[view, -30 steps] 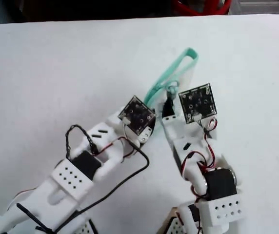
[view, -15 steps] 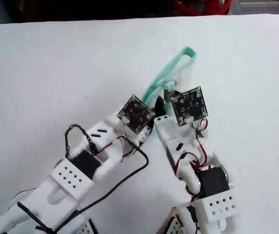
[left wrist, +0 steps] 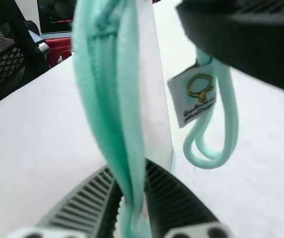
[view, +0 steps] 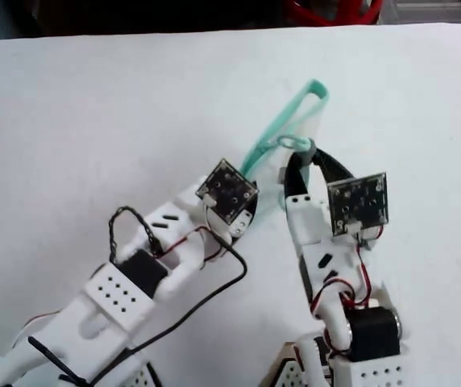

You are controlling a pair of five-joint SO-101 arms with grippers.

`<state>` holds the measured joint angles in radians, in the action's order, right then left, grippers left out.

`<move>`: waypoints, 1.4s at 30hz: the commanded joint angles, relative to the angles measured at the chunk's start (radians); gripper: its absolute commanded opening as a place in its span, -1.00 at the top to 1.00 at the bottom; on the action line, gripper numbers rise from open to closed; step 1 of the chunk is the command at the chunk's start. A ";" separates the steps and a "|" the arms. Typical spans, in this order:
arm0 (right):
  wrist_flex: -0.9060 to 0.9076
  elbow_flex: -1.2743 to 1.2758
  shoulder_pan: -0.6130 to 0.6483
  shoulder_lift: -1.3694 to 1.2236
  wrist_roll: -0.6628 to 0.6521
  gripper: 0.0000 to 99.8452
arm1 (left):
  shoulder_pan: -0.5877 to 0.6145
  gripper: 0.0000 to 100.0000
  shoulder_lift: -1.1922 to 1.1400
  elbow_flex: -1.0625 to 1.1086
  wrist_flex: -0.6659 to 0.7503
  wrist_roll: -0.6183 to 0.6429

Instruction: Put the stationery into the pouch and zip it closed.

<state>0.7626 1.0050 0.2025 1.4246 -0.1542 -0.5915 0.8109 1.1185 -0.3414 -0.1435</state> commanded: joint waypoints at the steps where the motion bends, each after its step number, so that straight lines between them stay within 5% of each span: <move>1: 0.004 -0.048 -0.015 0.045 0.005 0.96 | 0.002 0.90 0.001 -0.011 0.012 0.012; 6: 0.005 -0.046 -0.016 0.044 0.005 0.96 | 0.007 0.61 0.090 -0.029 -0.063 0.083; 12: 0.022 -0.044 -0.015 0.044 0.011 0.96 | -0.001 0.59 0.343 -0.014 -0.109 0.098; 18: 0.053 -0.046 0.039 0.045 0.006 0.96 | -0.114 0.61 0.298 -0.014 0.008 0.100; 24: 0.054 -0.046 0.036 0.045 0.006 0.96 | -0.097 0.68 0.065 -0.107 0.081 0.098; 30: 0.054 -0.034 0.035 0.053 0.005 0.96 | -0.068 0.82 0.096 -0.061 0.087 0.092; 32: 0.054 -0.034 0.010 0.053 0.005 0.96 | -0.062 0.97 0.131 -0.041 0.089 0.089; 42: -0.042 -0.152 -0.202 0.042 0.005 0.96 | -0.001 0.95 0.269 0.061 0.083 0.071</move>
<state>0.7902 0.9390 0.0736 1.4661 -0.1557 -0.6252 1.0395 1.1722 -0.2816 -0.0729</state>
